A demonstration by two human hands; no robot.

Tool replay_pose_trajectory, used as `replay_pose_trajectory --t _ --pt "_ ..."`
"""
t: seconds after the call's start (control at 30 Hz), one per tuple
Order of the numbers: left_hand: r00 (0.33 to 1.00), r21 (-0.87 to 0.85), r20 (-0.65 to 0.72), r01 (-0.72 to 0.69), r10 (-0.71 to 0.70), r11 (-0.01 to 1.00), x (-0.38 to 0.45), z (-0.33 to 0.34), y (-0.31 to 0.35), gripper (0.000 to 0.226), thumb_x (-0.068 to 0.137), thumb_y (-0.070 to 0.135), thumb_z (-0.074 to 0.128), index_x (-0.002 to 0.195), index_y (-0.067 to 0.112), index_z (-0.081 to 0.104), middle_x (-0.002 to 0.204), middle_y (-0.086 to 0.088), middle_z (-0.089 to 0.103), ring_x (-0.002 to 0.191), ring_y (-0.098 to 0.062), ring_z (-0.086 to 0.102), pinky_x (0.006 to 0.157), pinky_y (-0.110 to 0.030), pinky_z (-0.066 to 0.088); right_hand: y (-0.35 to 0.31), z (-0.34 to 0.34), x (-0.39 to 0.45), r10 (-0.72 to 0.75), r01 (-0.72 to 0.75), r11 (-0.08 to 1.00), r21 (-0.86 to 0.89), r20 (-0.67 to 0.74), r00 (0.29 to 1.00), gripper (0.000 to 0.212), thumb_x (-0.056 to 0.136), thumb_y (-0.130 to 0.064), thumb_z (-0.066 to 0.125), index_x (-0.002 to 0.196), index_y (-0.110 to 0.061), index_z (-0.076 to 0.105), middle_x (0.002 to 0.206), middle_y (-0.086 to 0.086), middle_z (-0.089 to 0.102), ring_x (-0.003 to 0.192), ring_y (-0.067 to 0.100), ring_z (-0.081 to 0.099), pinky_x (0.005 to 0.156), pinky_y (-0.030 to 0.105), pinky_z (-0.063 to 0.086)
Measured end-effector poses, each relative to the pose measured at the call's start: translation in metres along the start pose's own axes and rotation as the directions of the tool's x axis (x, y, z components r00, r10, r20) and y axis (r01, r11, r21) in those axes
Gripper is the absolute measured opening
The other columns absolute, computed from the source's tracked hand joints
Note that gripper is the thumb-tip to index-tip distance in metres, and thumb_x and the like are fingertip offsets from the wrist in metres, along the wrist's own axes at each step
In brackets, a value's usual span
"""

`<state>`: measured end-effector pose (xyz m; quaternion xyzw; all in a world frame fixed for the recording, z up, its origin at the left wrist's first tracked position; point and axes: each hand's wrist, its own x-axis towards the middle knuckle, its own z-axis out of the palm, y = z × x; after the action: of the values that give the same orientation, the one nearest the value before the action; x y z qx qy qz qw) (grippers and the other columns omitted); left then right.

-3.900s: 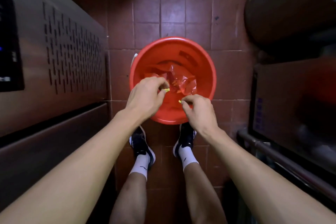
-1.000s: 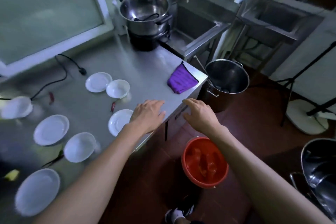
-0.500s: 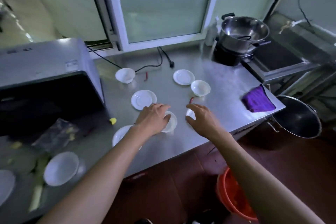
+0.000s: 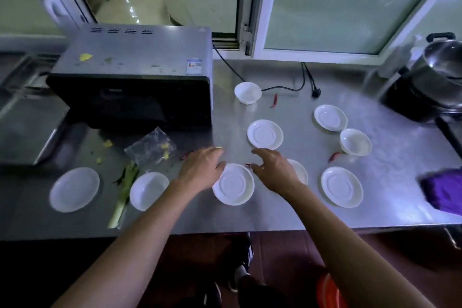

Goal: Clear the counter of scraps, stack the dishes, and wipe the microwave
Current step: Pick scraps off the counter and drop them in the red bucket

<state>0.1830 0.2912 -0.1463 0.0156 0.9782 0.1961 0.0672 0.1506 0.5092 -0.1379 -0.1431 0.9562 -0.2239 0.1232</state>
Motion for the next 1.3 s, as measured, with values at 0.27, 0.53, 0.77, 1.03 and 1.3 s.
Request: replay_pose_trajectory --t 0.27,0.53,0.77,1.03,1.3 --pt "0.983 0.018 0.007 0.185 -0.186 0.983 0.013 0.004 -0.03 0.04 0.097 0.037 0.054 0.134 0.022 0.057 0.129 -0.001 0.064 0.116 -0.025 0.06 0.092 -0.036 0.049 0.0 0.039 0.075 -0.137 0.138 0.99 -0.004 0.13 0.982 0.044 0.096 -0.032 0.061 0.138 -0.02 0.056 0.139 0.002 0.06 0.122 0.024 0.059 0.102 0.037 0.045" --pt "0.957 -0.018 0.031 0.29 -0.29 0.957 0.017 0.017 -0.05 0.044 0.098 0.033 0.052 0.14 0.019 0.054 0.149 0.001 0.05 0.131 -0.024 0.05 0.106 -0.038 0.043 -0.004 0.07 0.116 -0.189 0.205 0.978 -0.038 0.252 0.949 0.041 0.096 -0.027 0.059 0.136 -0.018 0.056 0.136 0.005 0.061 0.115 0.028 0.061 0.097 0.041 0.051" --pt "0.947 -0.05 0.06 0.318 -0.314 0.947 0.024 0.024 -0.073 0.047 0.099 0.032 0.049 0.146 0.028 0.045 0.147 0.004 0.051 0.129 -0.023 0.05 0.104 -0.041 0.044 -0.016 0.094 0.142 -0.219 0.253 0.961 -0.109 0.255 0.942 0.04 0.093 -0.015 0.059 0.133 -0.014 0.057 0.131 0.008 0.061 0.112 0.032 0.058 0.093 0.04 0.048" --pt "0.961 -0.12 0.079 0.274 -0.266 0.954 0.036 0.027 -0.114 0.036 0.096 0.03 0.051 0.131 0.025 0.059 0.128 0.002 0.063 0.114 -0.024 0.058 0.092 -0.04 0.049 -0.04 0.116 0.153 -0.106 0.154 0.965 -0.213 0.218 0.97 0.029 0.096 -0.023 0.057 0.124 -0.014 0.061 0.122 0.009 0.061 0.111 0.031 0.054 0.09 0.04 0.045" --pt "0.982 -0.139 0.095 0.175 -0.163 0.975 0.049 0.018 -0.144 0.019 0.092 0.028 0.052 0.104 0.02 0.065 0.096 0.0 0.064 0.089 -0.026 0.058 0.073 -0.041 0.05 -0.05 0.128 0.153 0.058 -0.012 0.963 -0.268 0.163 0.985 0.017 0.098 -0.015 0.049 0.108 -0.011 0.064 0.111 0.009 0.058 0.109 0.031 0.05 0.087 0.042 0.046"
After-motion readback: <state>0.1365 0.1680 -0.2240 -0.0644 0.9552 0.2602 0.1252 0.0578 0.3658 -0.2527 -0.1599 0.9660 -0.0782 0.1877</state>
